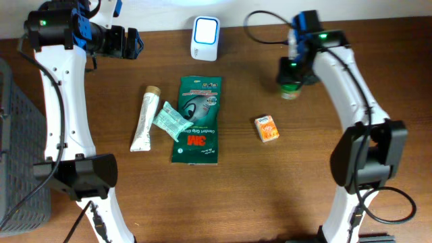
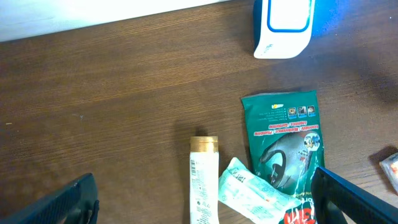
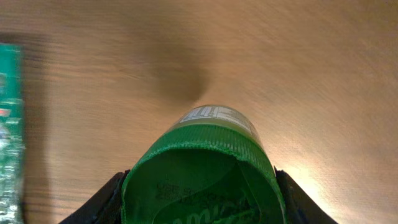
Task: Scan the item barcode
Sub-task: 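Carry the jar right and set it down at the table's right, then move the right gripper to the small orange box and grasp it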
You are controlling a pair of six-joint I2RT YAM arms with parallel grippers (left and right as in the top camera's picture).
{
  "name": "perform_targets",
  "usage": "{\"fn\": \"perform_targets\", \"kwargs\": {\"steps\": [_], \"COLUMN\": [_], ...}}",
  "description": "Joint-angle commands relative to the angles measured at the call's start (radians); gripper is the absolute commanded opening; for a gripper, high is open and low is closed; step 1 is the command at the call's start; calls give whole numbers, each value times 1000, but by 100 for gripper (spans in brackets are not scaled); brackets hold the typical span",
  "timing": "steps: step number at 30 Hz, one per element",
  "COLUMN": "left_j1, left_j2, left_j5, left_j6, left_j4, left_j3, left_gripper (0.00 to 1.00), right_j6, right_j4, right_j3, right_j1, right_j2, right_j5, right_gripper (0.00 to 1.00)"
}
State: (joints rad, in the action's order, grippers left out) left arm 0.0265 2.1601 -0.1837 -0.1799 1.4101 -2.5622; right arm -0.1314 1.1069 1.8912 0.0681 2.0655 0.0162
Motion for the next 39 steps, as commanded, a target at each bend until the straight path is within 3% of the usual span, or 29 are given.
{"fn": "perform_targets", "kwargs": {"steps": [1, 8, 9, 10, 16, 22, 23, 24, 26, 27, 28, 29, 32, 39], "left_j1": [1, 1, 1, 1, 1, 1, 1, 1, 1, 1, 1, 1, 0, 0], "left_j2": [-18, -18, -18, -18, -18, -18, -18, -18, -18, -18, -18, -18, -18, -18], "left_j5": [-11, -11, -11, -11, -11, -11, -11, -11, -11, -11, -11, -11, -11, -11], "left_j6": [-10, -9, -10, -9, -10, -10, -10, -9, -10, -10, -10, -9, -9, -9], "left_j4": [-2, -2, -2, -2, -2, -2, -2, -2, -2, -2, -2, -2, -2, -2], "left_j3": [-12, -12, -12, -12, -12, -12, -12, -12, -12, -12, -12, -12, -12, -12], "left_gripper": [99, 99, 99, 99, 99, 99, 99, 99, 99, 99, 99, 99, 99, 99], "right_j6": [-44, -68, -68, -67, -64, -68, -68, -69, -98, -159, -224, -291, -315, -323], "right_j4": [39, -57, -64, -77, -82, 32, 38, 47, 45, 26, -2, -36, -118, -137], "right_j3": [-50, -214, -214, -214, -105, -124, -138, -162, -227, -285, -348, -419, -560, -641], "right_j1": [-114, -334, -344, -346, -313, -53, -10, 48, 131, 171, 199, 227, 279, 229], "right_j2": [-11, -11, -11, -11, -112, -194, -187, -176, -157, -152, -151, -151, -151, -149], "right_j5": [3, 35, 56, 91, 277, 287, 287, 287, 287, 287, 287, 288, 287, 35], "right_gripper": [44, 47, 55, 99, 98, 98, 96, 71, 42, 20, 8, 4, 4, 4]}}
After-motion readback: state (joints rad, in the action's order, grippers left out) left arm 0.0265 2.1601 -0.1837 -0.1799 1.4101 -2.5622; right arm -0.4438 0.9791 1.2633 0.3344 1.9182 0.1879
